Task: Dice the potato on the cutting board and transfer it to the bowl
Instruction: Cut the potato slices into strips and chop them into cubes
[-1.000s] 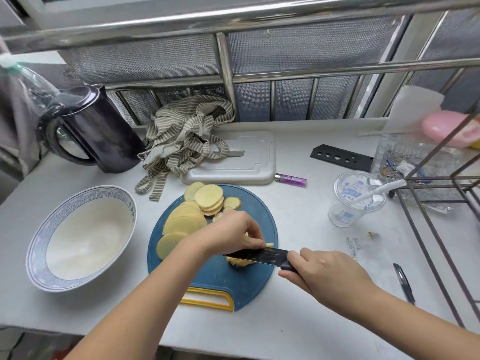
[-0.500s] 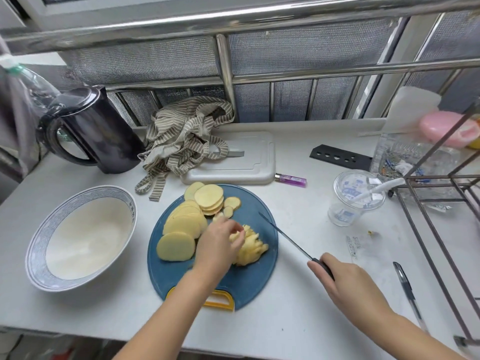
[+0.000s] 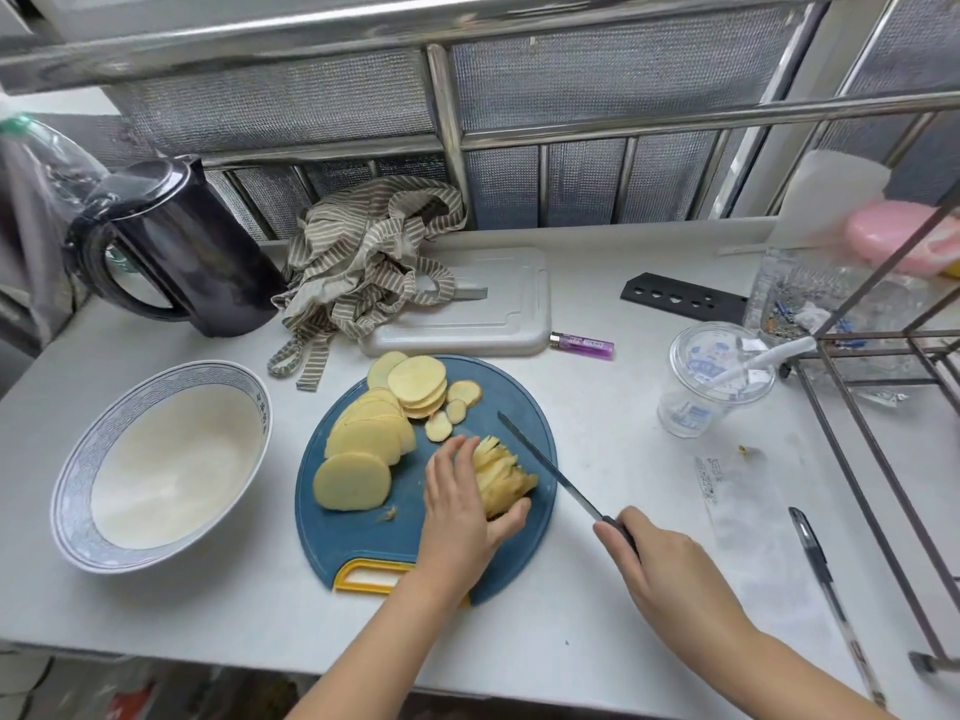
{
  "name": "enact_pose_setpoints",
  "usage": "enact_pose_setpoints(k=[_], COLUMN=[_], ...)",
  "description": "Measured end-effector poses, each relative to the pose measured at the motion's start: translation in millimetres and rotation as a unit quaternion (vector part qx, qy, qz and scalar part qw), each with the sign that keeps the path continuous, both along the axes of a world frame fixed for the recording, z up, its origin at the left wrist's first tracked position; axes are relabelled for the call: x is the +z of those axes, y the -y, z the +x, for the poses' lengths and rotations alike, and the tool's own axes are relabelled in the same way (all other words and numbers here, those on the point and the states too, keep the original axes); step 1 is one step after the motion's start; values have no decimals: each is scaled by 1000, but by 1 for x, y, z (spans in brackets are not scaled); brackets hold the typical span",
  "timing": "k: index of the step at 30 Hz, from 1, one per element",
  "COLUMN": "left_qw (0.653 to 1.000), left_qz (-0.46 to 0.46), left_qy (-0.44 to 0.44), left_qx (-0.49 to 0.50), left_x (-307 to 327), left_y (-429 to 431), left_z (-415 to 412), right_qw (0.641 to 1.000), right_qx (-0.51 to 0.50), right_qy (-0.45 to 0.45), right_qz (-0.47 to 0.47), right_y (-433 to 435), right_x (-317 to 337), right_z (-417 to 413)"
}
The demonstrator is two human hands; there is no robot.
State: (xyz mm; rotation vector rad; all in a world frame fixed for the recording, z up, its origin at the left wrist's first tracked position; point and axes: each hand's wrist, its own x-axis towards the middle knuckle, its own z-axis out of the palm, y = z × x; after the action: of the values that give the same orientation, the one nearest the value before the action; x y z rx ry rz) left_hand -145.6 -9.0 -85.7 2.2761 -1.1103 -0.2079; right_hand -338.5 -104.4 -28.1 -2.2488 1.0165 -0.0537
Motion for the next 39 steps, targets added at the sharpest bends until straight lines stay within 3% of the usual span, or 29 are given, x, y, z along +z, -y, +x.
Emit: enact_pose_setpoints(k=[6,10,15,17,23,39], left_qw=[999,999,998,997,995,992], left_qz=[-19,-20,-10,-4,12,-9], left_qy=[1,2,51,63,92,125], left_qx=[27,29,31,35,25,15], left_x=[-12,-14,-19,-22,-23,-32], left_y=[8,8,11,12,14,15], left_z=[-6,-8,-9,-8,-4,2], right_qw=[999,993,993,992,997,992], right_qx=[18,56,64,65,40,82], right_qy=[-21,-56,-88,-63,-27,-54], right_qz=[-24,-87,-52,-82,64,83], right_y=[-20,-22,-18,-17,0,11], right_x=[-3,-11,-12,-18,-15,-20], right_z=[18,19,17,19,23,33])
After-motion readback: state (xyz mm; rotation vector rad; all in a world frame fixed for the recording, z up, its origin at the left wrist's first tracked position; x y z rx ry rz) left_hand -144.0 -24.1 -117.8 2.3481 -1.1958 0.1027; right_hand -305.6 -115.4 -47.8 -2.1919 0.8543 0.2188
